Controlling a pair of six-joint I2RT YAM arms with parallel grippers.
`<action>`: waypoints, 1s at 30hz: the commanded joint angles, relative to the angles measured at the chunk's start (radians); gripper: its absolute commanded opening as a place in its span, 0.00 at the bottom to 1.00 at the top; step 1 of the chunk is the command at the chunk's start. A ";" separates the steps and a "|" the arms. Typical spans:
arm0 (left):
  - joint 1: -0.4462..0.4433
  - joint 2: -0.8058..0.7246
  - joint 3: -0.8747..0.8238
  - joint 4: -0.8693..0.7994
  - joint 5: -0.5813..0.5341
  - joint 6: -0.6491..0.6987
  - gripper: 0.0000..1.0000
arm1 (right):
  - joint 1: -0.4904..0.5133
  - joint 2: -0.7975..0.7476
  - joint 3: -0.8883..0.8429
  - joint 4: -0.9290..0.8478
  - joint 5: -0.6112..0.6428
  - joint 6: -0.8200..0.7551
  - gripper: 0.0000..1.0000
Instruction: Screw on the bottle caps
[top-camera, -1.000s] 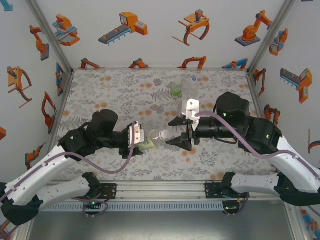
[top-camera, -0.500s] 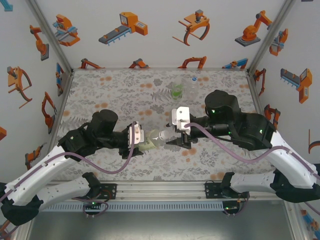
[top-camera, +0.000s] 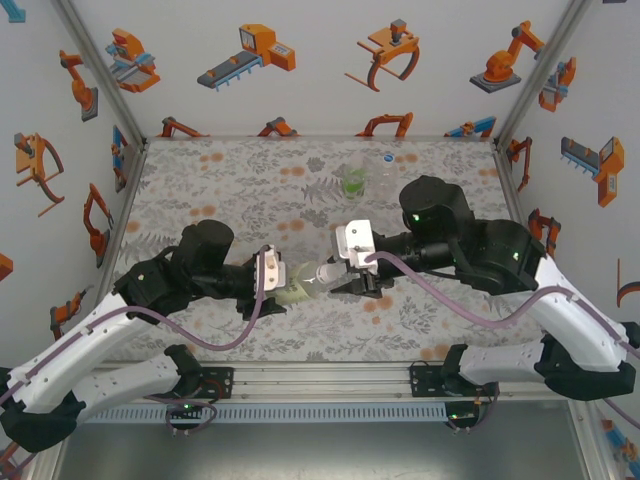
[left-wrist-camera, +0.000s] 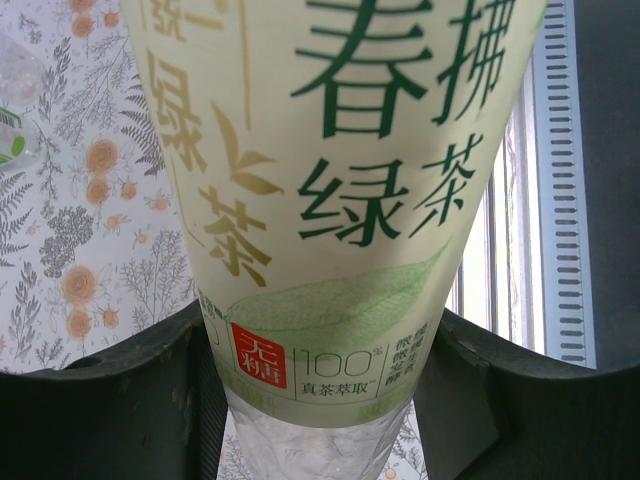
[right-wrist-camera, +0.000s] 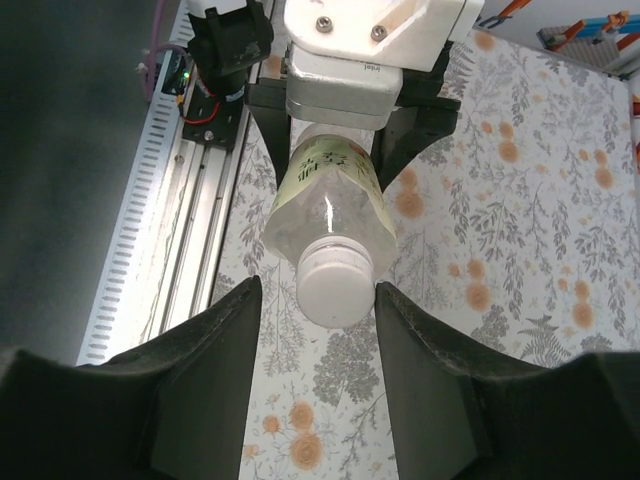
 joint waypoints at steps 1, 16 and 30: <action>-0.002 -0.014 0.026 -0.011 0.045 0.011 0.00 | -0.002 0.009 0.021 0.005 -0.006 -0.016 0.45; -0.002 -0.014 0.021 -0.016 0.023 0.016 0.00 | -0.002 0.029 0.020 0.022 -0.047 0.053 0.18; -0.003 0.030 0.014 0.052 -0.128 0.040 0.00 | -0.003 0.025 -0.165 0.205 0.287 1.448 0.00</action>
